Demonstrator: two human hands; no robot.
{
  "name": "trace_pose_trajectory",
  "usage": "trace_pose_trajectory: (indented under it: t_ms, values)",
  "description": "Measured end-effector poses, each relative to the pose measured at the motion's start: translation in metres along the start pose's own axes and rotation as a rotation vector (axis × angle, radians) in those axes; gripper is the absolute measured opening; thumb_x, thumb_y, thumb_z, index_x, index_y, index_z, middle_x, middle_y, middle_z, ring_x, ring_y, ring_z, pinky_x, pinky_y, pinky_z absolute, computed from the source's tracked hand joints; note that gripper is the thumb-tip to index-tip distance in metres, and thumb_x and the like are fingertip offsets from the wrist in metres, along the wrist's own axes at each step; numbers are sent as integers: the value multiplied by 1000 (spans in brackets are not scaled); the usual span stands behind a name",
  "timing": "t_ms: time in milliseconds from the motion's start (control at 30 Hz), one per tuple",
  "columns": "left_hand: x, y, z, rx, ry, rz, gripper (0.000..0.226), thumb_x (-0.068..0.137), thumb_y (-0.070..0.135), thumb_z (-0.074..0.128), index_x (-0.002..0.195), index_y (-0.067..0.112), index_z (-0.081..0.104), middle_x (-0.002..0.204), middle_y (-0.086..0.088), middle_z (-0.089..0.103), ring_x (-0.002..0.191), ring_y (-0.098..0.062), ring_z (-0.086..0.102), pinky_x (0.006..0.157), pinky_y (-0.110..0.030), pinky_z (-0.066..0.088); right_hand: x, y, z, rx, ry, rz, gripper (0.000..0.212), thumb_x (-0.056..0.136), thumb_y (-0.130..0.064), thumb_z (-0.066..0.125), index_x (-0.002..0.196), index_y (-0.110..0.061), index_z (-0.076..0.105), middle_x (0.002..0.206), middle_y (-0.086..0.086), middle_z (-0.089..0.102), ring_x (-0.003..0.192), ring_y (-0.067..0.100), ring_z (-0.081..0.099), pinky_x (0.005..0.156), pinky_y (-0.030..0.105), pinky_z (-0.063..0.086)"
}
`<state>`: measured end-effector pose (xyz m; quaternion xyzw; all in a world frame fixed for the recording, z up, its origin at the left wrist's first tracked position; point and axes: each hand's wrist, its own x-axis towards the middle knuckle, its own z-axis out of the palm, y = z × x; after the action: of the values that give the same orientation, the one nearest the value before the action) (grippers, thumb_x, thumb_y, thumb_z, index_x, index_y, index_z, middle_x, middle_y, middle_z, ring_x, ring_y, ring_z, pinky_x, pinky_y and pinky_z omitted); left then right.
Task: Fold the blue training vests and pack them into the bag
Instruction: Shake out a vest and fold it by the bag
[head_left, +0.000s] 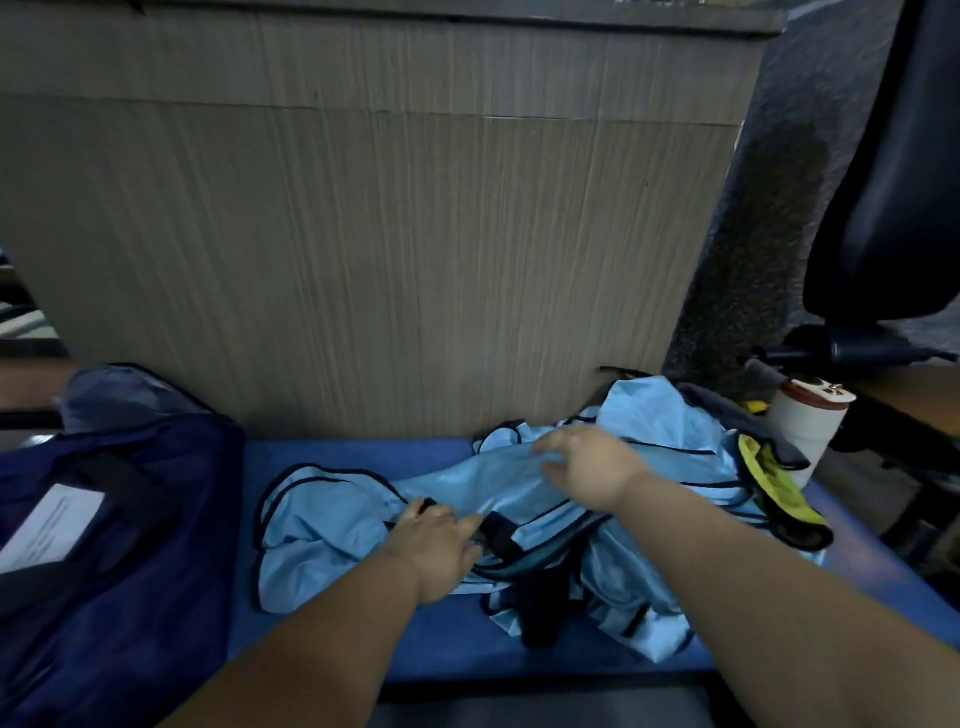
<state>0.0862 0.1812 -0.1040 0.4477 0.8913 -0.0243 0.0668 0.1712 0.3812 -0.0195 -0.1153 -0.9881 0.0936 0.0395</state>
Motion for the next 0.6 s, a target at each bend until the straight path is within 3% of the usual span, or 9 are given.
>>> trace_pose_trajectory:
  t_ms: [67, 133, 233, 333, 500, 600]
  values:
    - [-2, -9, 3, 76, 17, 15, 44, 101, 36, 32, 143, 27, 41, 131, -2, 53, 133, -20, 33, 118, -44, 7, 4, -8, 24, -156, -177, -58, 52, 100, -48, 43, 149, -33, 35, 159, -3, 28, 148, 20, 19, 120, 41, 18]
    - [-7, -15, 1, 147, 26, 22, 40, 97, 31, 40, 134, 25, 51, 124, -2, 56, 127, -21, 37, 115, -41, 13, 0, -7, 47, -260, -329, -47, 64, 98, -59, 35, 155, -37, 15, 165, -5, 6, 151, 21, 1, 121, 50, 3]
    - [-17, -24, -4, 216, 23, 12, 28, 91, 28, 48, 116, 20, 59, 114, -1, 59, 115, -22, 42, 103, -35, 23, -10, 7, 75, -334, -407, -2, 73, 96, -68, 26, 155, -38, -5, 164, -5, -12, 151, 22, -11, 120, 53, -6]
    - [-25, -34, -9, 271, 40, -19, 27, 90, 38, 53, 106, 20, 64, 107, -2, 61, 110, -23, 46, 99, -35, 27, -13, 13, 84, -321, -389, 17, 76, 93, -72, 24, 153, -40, -10, 163, -8, -17, 150, 20, -16, 119, 51, -11]
    - [-40, -56, -13, 270, 18, -81, 59, 85, 74, 44, 106, 24, 67, 103, 0, 61, 106, -22, 47, 100, -37, 27, -11, 14, 86, -319, -386, 25, 84, 86, -80, 22, 153, -42, -11, 162, -8, -18, 149, 19, -17, 119, 51, -12]
    - [-53, -66, -13, 260, 1, -126, 75, 77, 88, 30, 99, 27, 69, 95, 1, 62, 101, -21, 45, 97, -41, 24, -11, 14, 85, -315, -384, 19, 105, 63, -93, 6, 153, -43, -11, 162, -9, -18, 150, 19, -17, 119, 52, -12]
